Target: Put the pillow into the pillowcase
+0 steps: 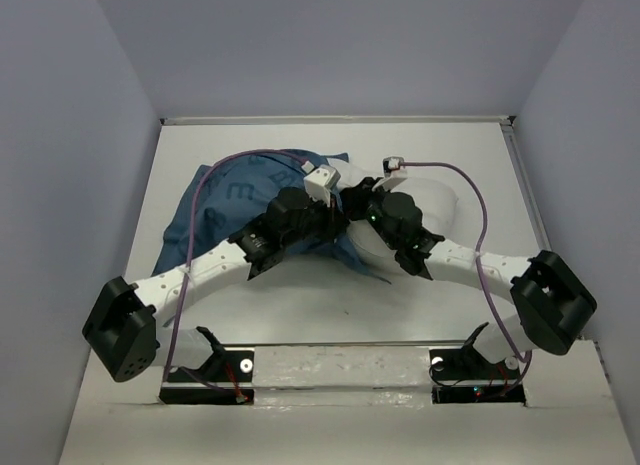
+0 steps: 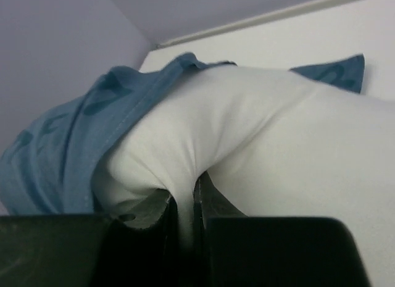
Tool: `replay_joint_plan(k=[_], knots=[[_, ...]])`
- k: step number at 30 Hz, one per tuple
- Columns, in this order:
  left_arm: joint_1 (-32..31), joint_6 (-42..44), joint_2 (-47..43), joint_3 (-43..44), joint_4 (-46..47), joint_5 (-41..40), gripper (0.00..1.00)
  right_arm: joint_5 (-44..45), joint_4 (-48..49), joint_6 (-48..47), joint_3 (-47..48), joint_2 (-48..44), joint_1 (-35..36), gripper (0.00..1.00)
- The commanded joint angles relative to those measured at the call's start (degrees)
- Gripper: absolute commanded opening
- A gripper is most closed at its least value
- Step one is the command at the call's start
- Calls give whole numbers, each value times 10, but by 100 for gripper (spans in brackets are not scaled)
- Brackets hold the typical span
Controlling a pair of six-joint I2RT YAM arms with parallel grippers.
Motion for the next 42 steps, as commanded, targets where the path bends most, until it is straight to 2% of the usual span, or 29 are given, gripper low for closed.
replay_joint_plan(k=[1, 2, 3, 5, 6, 7, 8, 9, 10, 13, 14, 15, 16, 17, 18, 19, 23, 24, 28, 29, 30, 32, 33, 34, 35, 36, 38, 39, 42], knots=[[-6, -14, -24, 12, 74, 60, 0, -10, -11, -11, 7, 3, 13, 33], [-6, -16, -55, -22, 73, 45, 0, -30, -97, -52, 20, -21, 13, 49], [-4, -18, -72, -37, 63, 19, 0, -43, -136, -77, 32, -37, 13, 77], [1, -23, -100, -62, 50, 4, 0, -62, -225, -137, 82, -73, 7, 91], [4, -29, -124, -84, 44, 0, 0, -99, -314, -154, 105, -102, -8, 95], [7, -36, -133, -93, 41, -5, 0, -131, -356, -167, 131, -112, -21, 96], [11, -48, -146, -111, 44, -2, 0, -206, -419, -181, 173, -127, -34, 96], [13, -51, -150, -118, 51, 7, 0, -244, -428, -188, 189, -130, -76, 96], [13, -54, -153, -131, 55, 9, 0, -336, -443, -195, 223, -126, -103, 95], [14, -64, -154, -155, 63, 15, 0, -424, -461, -228, 308, -61, -190, 93], [13, -68, -156, -164, 66, 16, 0, -439, -475, -258, 341, -33, -203, 94], [14, -73, -163, -175, 78, 17, 0, -435, -496, -294, 376, 38, -209, 97], [14, -79, -167, -185, 83, 16, 0, -424, -519, -379, 415, 80, -209, 98], [13, -86, -172, -199, 86, 15, 0, -437, -591, -423, 459, 126, -215, 99], [13, -87, -172, -206, 89, 14, 0, -455, -634, -470, 546, 169, -215, 99], [14, -88, -171, -208, 93, 13, 0, -471, -669, -539, 580, 242, -220, 99], [14, -81, -151, -204, 96, 17, 0, -591, -893, -612, 763, 391, -257, 99], [13, -80, -144, -203, 101, 24, 0, -603, -916, -619, 801, 411, -269, 99], [13, -75, -131, -210, 105, 24, 0, -660, -988, -654, 794, 451, -269, 99], [14, -79, -132, -214, 103, 24, 0, -681, -989, -674, 770, 445, -269, 97], [13, -82, -133, -219, 100, 28, 11, -726, -974, -680, 706, 435, -269, 95], [14, -87, -155, -214, 68, 29, 32, -770, -951, -693, 643, 393, -269, 79], [12, -87, -186, -193, 29, 21, 52, -798, -910, -688, 586, 356, -269, 43], [12, -85, -200, -176, 3, 16, 62, -802, -878, -672, 553, 333, -269, 20], [13, -74, -212, -125, -23, 13, 74, -796, -791, -611, 488, 308, -269, 8], [12, -66, -221, -91, -85, 12, 80, -781, -722, -562, 446, 246, -269, 0], [11, -48, -214, -18, -157, 19, 92, -696, -575, -403, 357, 176, -269, 0], [11, -33, -204, 47, -206, 45, 93, -627, -501, -373, 299, 146, -269, 0], [11, -29, -186, 149, -252, 59, 92, -493, -405, -240, 205, 44, -269, 0]])
